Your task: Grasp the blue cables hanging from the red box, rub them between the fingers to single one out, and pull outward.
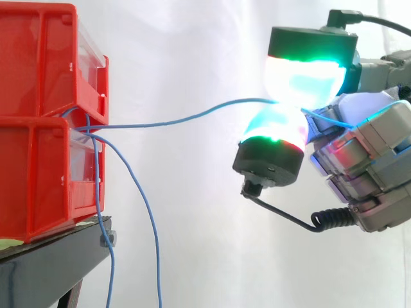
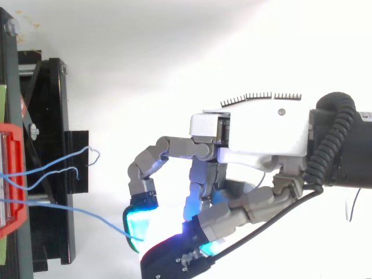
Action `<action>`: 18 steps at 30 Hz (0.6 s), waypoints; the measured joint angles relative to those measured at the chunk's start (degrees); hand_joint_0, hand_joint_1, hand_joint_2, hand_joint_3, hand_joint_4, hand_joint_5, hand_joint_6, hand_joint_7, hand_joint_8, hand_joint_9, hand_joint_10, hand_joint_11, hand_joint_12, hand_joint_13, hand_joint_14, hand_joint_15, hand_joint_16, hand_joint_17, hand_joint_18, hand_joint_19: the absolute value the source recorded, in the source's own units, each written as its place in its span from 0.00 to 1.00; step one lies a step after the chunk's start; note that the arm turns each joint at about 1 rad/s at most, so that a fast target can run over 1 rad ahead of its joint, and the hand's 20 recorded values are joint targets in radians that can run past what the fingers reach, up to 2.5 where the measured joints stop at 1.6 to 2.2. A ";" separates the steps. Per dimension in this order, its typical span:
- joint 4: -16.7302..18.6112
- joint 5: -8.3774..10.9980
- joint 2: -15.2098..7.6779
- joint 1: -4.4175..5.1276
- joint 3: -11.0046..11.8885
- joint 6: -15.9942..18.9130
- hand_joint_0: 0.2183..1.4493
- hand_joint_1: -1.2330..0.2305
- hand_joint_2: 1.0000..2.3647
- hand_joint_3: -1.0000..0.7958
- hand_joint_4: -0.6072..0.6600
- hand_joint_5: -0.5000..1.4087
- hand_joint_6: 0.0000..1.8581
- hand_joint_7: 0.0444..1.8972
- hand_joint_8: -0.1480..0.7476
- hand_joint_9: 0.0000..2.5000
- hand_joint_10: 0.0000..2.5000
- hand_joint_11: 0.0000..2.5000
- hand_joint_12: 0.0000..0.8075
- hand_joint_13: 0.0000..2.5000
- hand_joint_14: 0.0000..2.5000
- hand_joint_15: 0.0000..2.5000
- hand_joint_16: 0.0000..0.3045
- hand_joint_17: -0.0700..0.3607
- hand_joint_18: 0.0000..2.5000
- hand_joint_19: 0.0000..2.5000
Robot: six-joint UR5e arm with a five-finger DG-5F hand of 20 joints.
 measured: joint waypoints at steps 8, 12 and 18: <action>-0.48 0.10 0.00 0.01 0.00 -0.14 0.33 0.33 0.02 0.50 0.53 0.19 0.49 0.60 0.57 0.56 0.01 0.46 0.37 0.59 0.37 0.54 0.14 0.38 0.59 0.74; -0.46 0.13 0.00 0.00 0.00 -0.16 0.33 0.33 0.02 0.50 0.53 0.19 0.49 0.59 0.57 0.56 0.01 0.46 0.37 0.59 0.36 0.54 0.14 0.38 0.59 0.74; -0.45 0.13 0.00 -0.01 0.00 -0.16 0.33 0.33 0.02 0.50 0.53 0.19 0.49 0.60 0.56 0.56 0.00 0.47 0.37 0.59 0.36 0.54 0.14 0.38 0.59 0.74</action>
